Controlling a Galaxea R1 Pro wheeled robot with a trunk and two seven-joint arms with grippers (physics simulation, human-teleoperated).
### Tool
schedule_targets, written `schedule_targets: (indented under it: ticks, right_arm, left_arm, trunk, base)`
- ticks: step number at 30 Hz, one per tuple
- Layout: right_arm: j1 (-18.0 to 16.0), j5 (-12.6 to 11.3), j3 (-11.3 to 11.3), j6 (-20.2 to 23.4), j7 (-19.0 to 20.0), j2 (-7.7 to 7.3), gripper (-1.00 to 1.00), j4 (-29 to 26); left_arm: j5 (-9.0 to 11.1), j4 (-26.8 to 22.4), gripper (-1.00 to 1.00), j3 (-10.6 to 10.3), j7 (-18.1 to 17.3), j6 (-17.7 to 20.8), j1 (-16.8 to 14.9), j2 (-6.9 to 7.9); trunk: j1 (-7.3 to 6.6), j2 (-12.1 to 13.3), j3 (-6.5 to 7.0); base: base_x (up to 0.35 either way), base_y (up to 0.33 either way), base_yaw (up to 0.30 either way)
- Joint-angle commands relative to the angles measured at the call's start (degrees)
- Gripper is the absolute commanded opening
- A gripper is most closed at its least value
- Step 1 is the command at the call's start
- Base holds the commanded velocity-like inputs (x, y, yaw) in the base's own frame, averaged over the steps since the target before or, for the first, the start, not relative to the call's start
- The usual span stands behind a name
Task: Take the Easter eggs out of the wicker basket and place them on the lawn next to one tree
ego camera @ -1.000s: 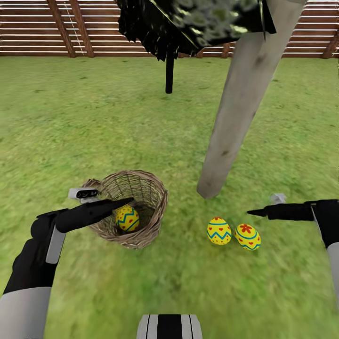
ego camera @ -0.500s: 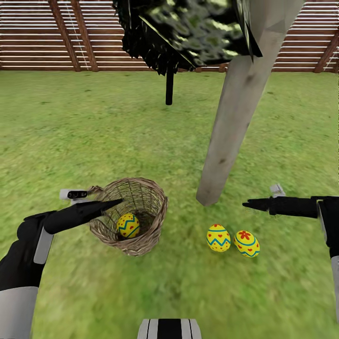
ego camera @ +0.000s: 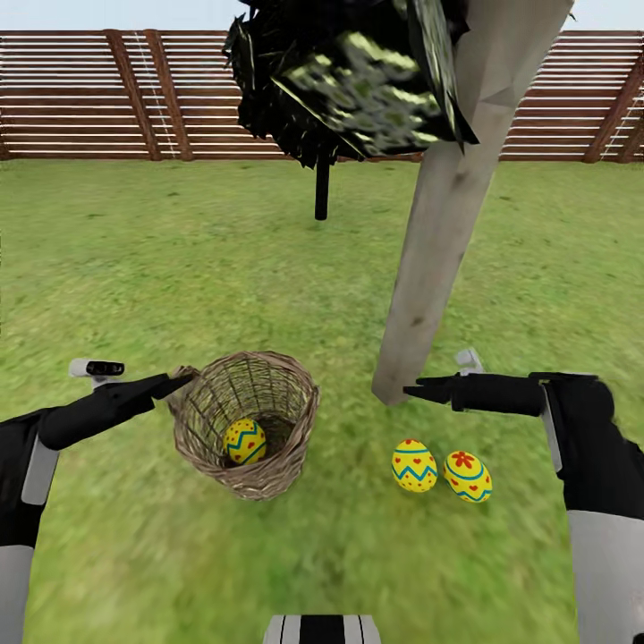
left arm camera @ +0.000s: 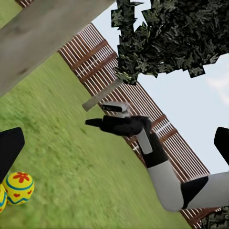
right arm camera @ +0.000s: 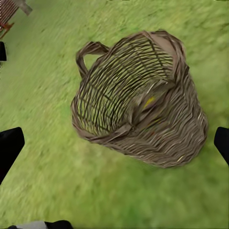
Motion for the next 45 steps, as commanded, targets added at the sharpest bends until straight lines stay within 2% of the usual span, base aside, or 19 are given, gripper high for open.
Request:
schedule_targets:
  ticks: [1, 5, 8, 11, 12, 14, 16, 17, 18, 20, 23, 26, 30, 33, 37, 41, 45]
  right_arm:
    - [-0.05, 0.62, 0.41, 0.54, -0.14, 0.80, 1.00, -0.06]
    - [-0.04, 0.68, 3.70, 0.55, -2.39, 2.22, 1.00, -0.08]
    - [-0.02, 0.65, 6.44, 0.56, -6.46, 3.31, 1.00, -0.08]
    - [-0.04, 0.67, 8.99, 0.50, -12.32, 5.50, 1.00, -0.09]
    - [-0.04, 0.65, 10.40, 0.49, -15.42, 6.39, 1.00, -0.09]
    - [-0.03, 0.63, 12.88, 0.48, -19.27, 7.38, 1.00, -0.09]
    - [-0.02, 0.63, 14.82, 0.47, -21.86, 8.15, 1.00, -0.09]
    - [0.00, 0.62, 17.34, 0.47, -26.15, 9.62, 1.00, -0.04]
    - [0.01, 0.62, 17.95, 0.47, -27.77, 10.28, 1.00, -0.01]
    - [0.00, 0.62, 18.66, 0.47, -30.36, 11.73, 1.00, 0.05]
    - [0.00, 0.62, 19.00, 0.49, -32.09, 13.29, 1.00, 0.06]
    - [-0.03, 0.68, 19.26, 0.54, -33.14, 14.15, 1.00, 0.01]
    - [0.01, 0.61, 19.40, 0.55, -37.00, 14.42, 1.00, 0.05]
    - [-0.01, 0.55, 20.71, 0.56, -39.26, 14.45, 1.00, 0.14]
    - [0.02, 0.61, 21.77, 0.56, -40.04, 14.46, 1.00, 0.17]
    - [0.02, 0.66, 21.96, 0.56, -40.45, 14.48, 1.00, 0.27]
    - [0.06, 0.50, 21.98, 0.52, -42.98, 14.47, 1.00, 0.41]
  left_arm:
    - [-0.05, 0.04, 1.00, 0.02, -0.23, 0.60, -0.02, 0.07]
    - [-0.07, 0.13, 1.00, 0.09, -0.23, 0.58, -0.03, 0.22]
    - [-0.12, 0.32, 1.00, 1.00, -0.23, 0.58, -0.03, 1.04]
    - [-0.14, 2.95, 1.00, 4.05, -0.23, 0.43, 0.00, 2.42]
    - [-0.18, 5.10, 1.00, 6.07, -0.23, 0.34, -0.02, 3.30]
    - [-0.09, 7.51, 1.00, 8.37, -0.23, 0.22, 0.01, 4.65]
    - [-0.13, 8.52, 1.00, 9.34, -0.23, 0.18, 0.02, 5.33]
    - [-0.26, 9.32, 1.00, 10.08, -0.23, 0.15, 0.02, 5.89]
    - [-0.28, 9.48, 1.00, 10.21, -0.23, 0.15, 0.01, 6.00]
    - [-0.30, 9.64, 1.00, 10.34, -0.23, 0.14, -0.01, 6.11]
    - [-0.31, 9.76, 1.00, 10.40, -0.23, 0.14, -0.02, 6.30]
    - [-0.27, 9.86, 1.00, 10.39, -0.23, 0.14, 0.02, 7.05]
    - [-0.24, 12.21, 1.00, 10.87, -0.23, 0.07, 0.02, 7.54]
    - [-0.23, 16.30, 1.00, 13.49, -0.23, 0.01, 0.00, 7.64]
    - [-0.30, 18.18, 1.00, 16.00, -0.23, -0.03, 0.03, 7.68]
    - [-0.32, 18.60, 1.00, 16.46, -0.23, -0.04, 0.05, 7.62]
    - [-0.32, 18.68, 1.00, 16.52, -0.23, -0.04, 0.06, 7.60]
  trunk:
    - [-0.10, 0.13, 0.17]
    - [-0.98, 1.73, 0.89]
    - [-1.64, 2.94, 1.43]
    - [-2.29, 4.14, 1.97]
    - [-2.51, 4.54, 2.15]
    - [-2.95, 5.34, 2.50]
    - [-3.39, 6.15, 2.86]
    - [-3.61, 6.55, 3.04]
    - [-3.83, 6.95, 3.22]
    - [-4.27, 7.75, 3.58]
    - [-4.93, 8.95, 4.12]
    - [-5.59, 10.16, 4.66]
    - [-5.81, 10.56, 4.84]
    - [-5.81, 10.56, 4.84]
    - [-5.81, 10.56, 4.84]
    - [-5.81, 10.56, 4.84]
    - [-5.81, 10.56, 4.84]
  base:
    - [0.000, 0.000, 0.000]
    - [0.000, 0.000, 0.000]
    - [0.000, 0.000, 0.000]
    - [0.000, 0.000, 0.000]
    - [0.000, 0.000, 0.000]
    - [0.000, 0.000, 0.000]
    - [0.000, 0.000, 0.000]
    - [0.000, 0.000, 0.000]
    - [0.000, 0.000, 0.000]
    - [0.000, 0.000, 0.000]
    - [0.000, 0.000, 0.000]
    - [0.000, 0.000, 0.000]
    - [0.000, 0.000, 0.115]
    - [0.011, 0.000, 0.257]
    - [0.019, 0.000, 0.282]
    - [0.003, 0.000, 0.288]
    - [0.000, 0.000, 0.289]
